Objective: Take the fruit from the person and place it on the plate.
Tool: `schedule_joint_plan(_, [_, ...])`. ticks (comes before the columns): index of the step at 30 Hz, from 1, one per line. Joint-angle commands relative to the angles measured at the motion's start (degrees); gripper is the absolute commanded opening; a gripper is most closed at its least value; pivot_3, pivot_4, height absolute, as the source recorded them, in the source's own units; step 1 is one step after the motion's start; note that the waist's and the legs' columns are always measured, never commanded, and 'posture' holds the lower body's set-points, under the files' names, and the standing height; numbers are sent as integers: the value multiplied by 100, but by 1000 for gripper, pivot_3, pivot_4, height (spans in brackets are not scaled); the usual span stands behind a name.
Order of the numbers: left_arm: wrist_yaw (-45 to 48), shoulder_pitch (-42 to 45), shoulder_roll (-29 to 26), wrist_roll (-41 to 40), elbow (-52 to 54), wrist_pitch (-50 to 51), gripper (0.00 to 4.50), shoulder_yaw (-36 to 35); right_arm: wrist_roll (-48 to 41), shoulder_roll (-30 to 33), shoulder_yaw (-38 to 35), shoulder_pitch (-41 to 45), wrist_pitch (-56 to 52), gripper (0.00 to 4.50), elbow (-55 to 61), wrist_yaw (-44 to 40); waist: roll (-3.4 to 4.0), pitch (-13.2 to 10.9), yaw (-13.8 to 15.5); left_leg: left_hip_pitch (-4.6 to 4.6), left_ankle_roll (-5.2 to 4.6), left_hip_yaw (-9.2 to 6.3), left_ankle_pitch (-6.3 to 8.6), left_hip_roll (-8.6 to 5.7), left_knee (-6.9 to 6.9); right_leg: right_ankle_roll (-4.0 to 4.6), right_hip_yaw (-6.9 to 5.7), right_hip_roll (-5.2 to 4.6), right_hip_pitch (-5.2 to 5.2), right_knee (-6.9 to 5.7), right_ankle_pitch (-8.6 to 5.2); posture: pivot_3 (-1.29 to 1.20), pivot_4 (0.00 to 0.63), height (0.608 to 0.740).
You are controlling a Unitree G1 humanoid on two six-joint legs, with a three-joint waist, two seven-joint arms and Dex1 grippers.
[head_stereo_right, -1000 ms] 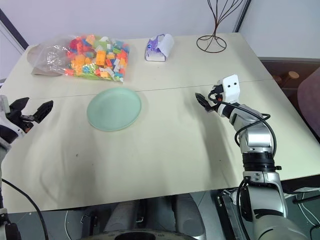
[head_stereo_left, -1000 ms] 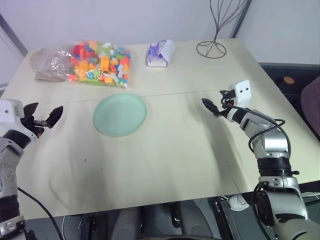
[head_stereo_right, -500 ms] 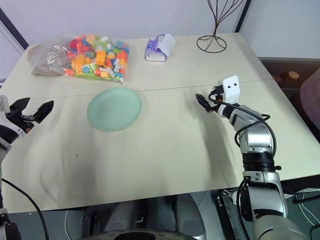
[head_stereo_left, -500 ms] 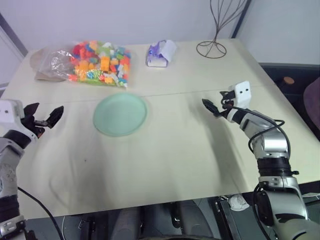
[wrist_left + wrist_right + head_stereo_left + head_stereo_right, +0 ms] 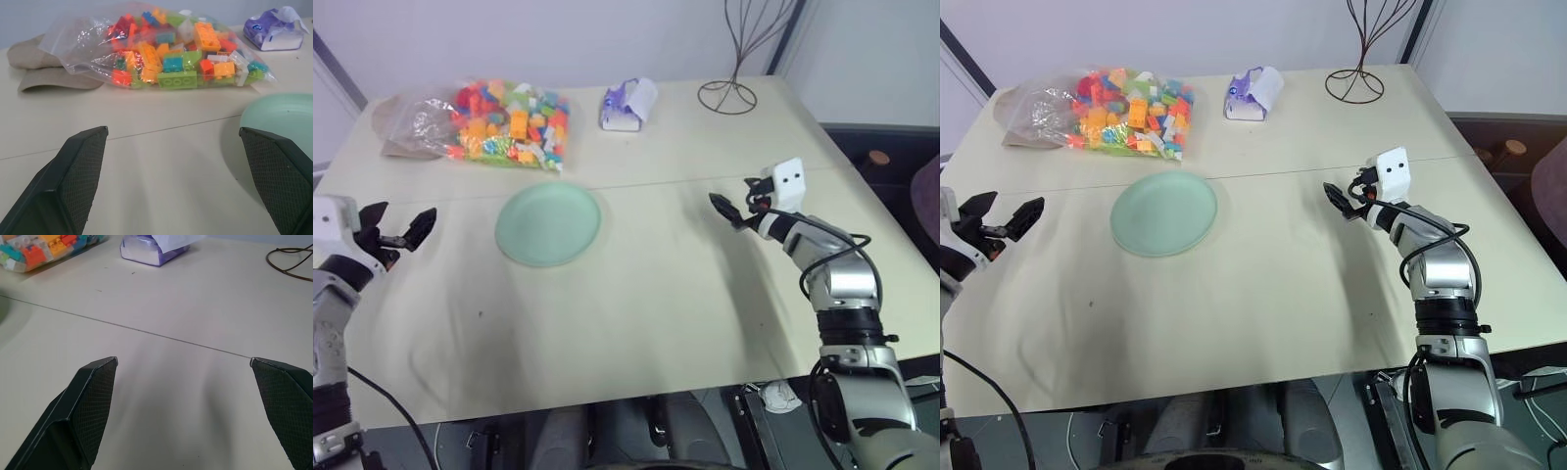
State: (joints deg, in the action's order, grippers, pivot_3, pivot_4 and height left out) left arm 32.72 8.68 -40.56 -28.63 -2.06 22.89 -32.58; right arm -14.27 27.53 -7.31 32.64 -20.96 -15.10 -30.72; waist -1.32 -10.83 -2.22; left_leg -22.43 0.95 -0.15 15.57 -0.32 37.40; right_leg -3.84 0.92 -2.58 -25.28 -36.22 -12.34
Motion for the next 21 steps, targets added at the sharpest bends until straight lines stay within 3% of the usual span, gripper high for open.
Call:
schedule_joint_plan(1, [3,6,-124,18,120,-157,4500,-157,-5,52,-110,88,120,4437,27,-1,0,0,0,0,0,0,0,0,0,0,0,0,0,0,0,0,150,740])
schedule_joint_plan(21, [1,32,-99,42,124,-200,4500,-111,30,67,-117,83,148,4437,4,-17,0,0,0,0,0,0,0,0,1,0,0,0,0,-1,0,0,150,740])
